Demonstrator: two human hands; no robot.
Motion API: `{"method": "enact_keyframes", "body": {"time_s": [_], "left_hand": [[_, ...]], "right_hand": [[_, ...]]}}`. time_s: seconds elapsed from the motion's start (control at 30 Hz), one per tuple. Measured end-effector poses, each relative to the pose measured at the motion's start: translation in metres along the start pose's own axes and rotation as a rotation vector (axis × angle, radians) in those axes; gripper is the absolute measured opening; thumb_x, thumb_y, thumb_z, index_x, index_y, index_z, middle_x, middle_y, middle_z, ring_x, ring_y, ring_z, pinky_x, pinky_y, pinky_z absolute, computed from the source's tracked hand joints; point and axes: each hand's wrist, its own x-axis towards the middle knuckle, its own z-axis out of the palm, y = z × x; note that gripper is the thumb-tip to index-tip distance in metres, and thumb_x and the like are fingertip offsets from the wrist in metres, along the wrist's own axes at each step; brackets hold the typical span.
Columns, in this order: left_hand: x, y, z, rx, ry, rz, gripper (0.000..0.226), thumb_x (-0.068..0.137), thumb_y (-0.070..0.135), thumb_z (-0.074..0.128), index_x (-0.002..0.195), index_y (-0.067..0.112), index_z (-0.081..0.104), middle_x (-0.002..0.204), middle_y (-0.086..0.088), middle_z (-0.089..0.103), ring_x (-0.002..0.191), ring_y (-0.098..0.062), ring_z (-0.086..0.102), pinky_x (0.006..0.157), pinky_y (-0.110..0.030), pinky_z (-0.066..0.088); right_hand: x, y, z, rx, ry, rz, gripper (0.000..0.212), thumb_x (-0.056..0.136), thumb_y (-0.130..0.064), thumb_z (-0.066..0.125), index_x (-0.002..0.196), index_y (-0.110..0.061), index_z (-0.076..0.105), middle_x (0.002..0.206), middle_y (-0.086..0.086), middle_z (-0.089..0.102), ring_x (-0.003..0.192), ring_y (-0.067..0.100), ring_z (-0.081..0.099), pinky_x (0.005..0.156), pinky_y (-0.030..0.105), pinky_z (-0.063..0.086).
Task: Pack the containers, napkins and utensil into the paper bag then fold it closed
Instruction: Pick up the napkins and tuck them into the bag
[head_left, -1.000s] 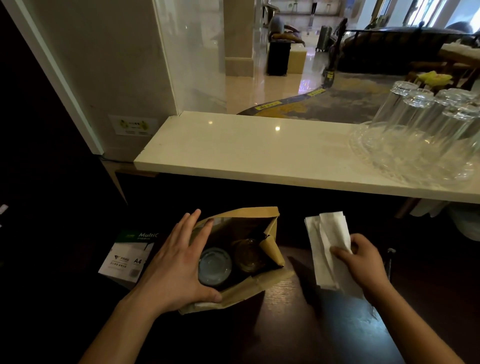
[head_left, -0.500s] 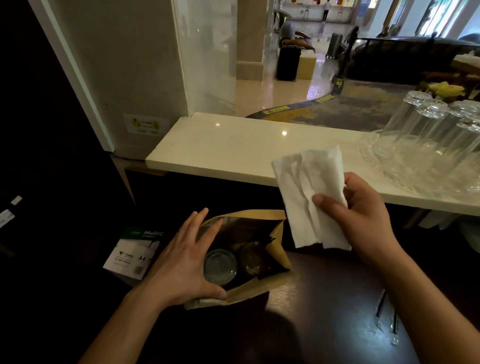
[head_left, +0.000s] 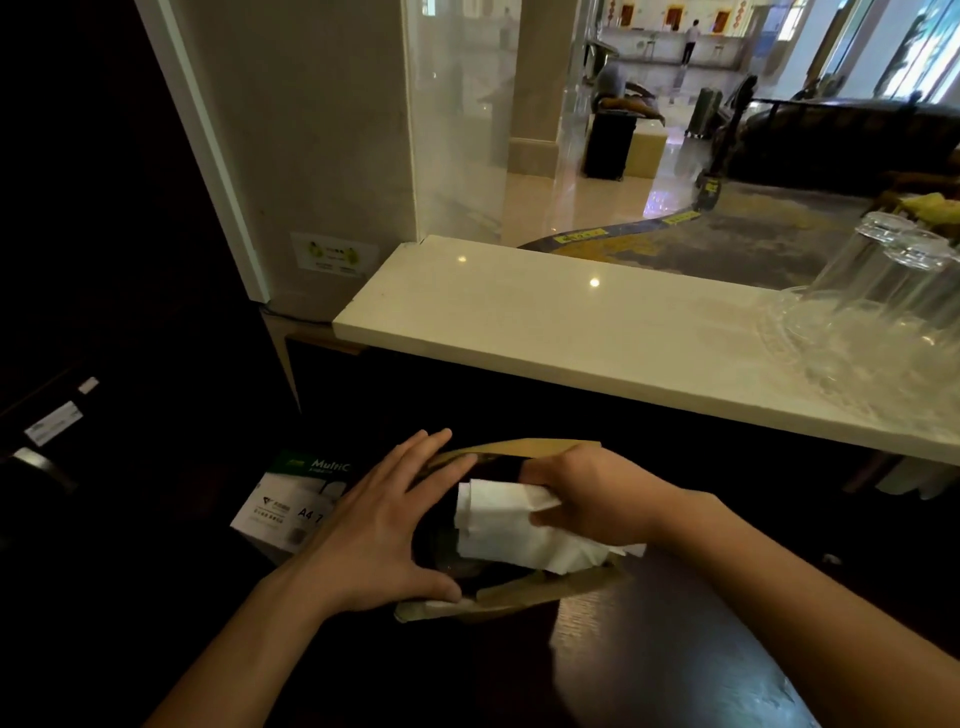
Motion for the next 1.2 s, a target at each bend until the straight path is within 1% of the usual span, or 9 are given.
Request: {"method": "enact_keyframes", "body": {"time_s": [0.2,0.33,0.4,0.53,0.7,0.8,0.87,0.93,1.2], "left_hand": [[-0.002,-0.003,0.002,0.023,0.0,0.039,0.119,0.061,0.079,0.069,0.151,0.051,-0.003,0.161,0.025,-0.012,0.147,-0.002,-0.014,0.111,-0.037,0.019],[0.001,-0.004,0.004,0.072,-0.02,0.055,0.119,0.062,0.081,0.067,0.152,0.049,-0.004,0.162,0.022,-0.013,0.147,-0.002,-0.014,0.111,-0.034,0.017],[0.002,-0.006,0.004,0.093,-0.026,0.06,0.118,0.062,0.082,0.064,0.152,0.049,-0.005,0.162,0.02,-0.013,0.147,-0.003,-0.015,0.111,-0.033,0.015],[0.004,-0.009,0.005,0.141,-0.04,0.08,0.117,0.063,0.085,0.059,0.151,0.049,-0.008,0.16,0.023,-0.018,0.144,0.0,-0.022,0.109,-0.024,-0.003],[0.003,-0.011,0.006,0.149,-0.045,0.071,0.11,0.068,0.084,0.055,0.152,0.048,-0.007,0.163,0.016,-0.011,0.144,-0.001,-0.023,0.111,-0.025,-0.009],[0.001,-0.01,0.005,0.161,-0.057,0.072,0.107,0.07,0.086,0.05,0.151,0.048,-0.01,0.163,0.014,-0.013,0.143,-0.001,-0.026,0.11,-0.021,-0.017],[0.002,-0.009,0.006,0.169,-0.065,0.074,0.107,0.071,0.086,0.048,0.151,0.047,-0.012,0.163,0.012,-0.014,0.144,-0.004,-0.024,0.113,-0.024,-0.015],[0.003,-0.009,0.007,0.179,-0.061,0.071,0.108,0.071,0.087,0.047,0.152,0.045,-0.011,0.164,0.01,-0.012,0.146,-0.007,-0.021,0.117,-0.029,-0.01],[0.009,-0.011,0.014,0.203,-0.055,0.067,0.107,0.071,0.089,0.043,0.153,0.044,-0.01,0.165,0.007,-0.005,0.148,-0.009,-0.016,0.118,-0.032,-0.005]], "right_hand": [[0.008,-0.011,0.015,-0.149,-0.042,0.038,0.021,0.086,-0.028,0.063,0.106,-0.023,0.059,0.097,0.003,0.069,0.09,0.024,0.066,0.069,0.033,0.048],[0.019,-0.026,0.025,-0.199,-0.103,0.029,0.028,0.086,-0.025,0.063,0.114,-0.02,0.058,0.106,0.008,0.068,0.098,0.03,0.064,0.068,0.033,0.041],[0.026,-0.032,0.028,-0.2,-0.135,0.041,0.029,0.087,-0.023,0.062,0.116,-0.018,0.059,0.111,0.008,0.068,0.102,0.031,0.063,0.072,0.034,0.046],[0.042,-0.047,0.039,-0.245,-0.195,0.038,0.032,0.089,-0.018,0.06,0.122,-0.016,0.059,0.117,0.009,0.066,0.105,0.031,0.063,0.083,0.042,0.054],[0.058,-0.051,0.055,-0.219,-0.3,0.05,0.035,0.089,-0.019,0.062,0.123,-0.012,0.059,0.121,0.012,0.064,0.113,0.033,0.059,0.089,0.044,0.049],[0.063,-0.035,0.061,-0.099,-0.374,0.115,0.041,0.089,-0.023,0.064,0.128,-0.013,0.057,0.129,0.013,0.061,0.118,0.034,0.056,0.094,0.043,0.047],[0.063,-0.028,0.067,-0.156,-0.363,0.128,0.055,0.088,-0.028,0.066,0.139,-0.018,0.047,0.138,0.01,0.055,0.125,0.033,0.05,0.1,0.044,0.045],[0.062,-0.023,0.073,-0.174,-0.329,0.149,0.06,0.086,-0.029,0.069,0.14,-0.017,0.046,0.138,0.01,0.055,0.125,0.033,0.051,0.098,0.043,0.045],[0.062,-0.024,0.08,-0.194,-0.276,0.122,0.05,0.088,-0.029,0.067,0.133,-0.015,0.053,0.13,0.012,0.061,0.118,0.033,0.056,0.093,0.042,0.046]]}}
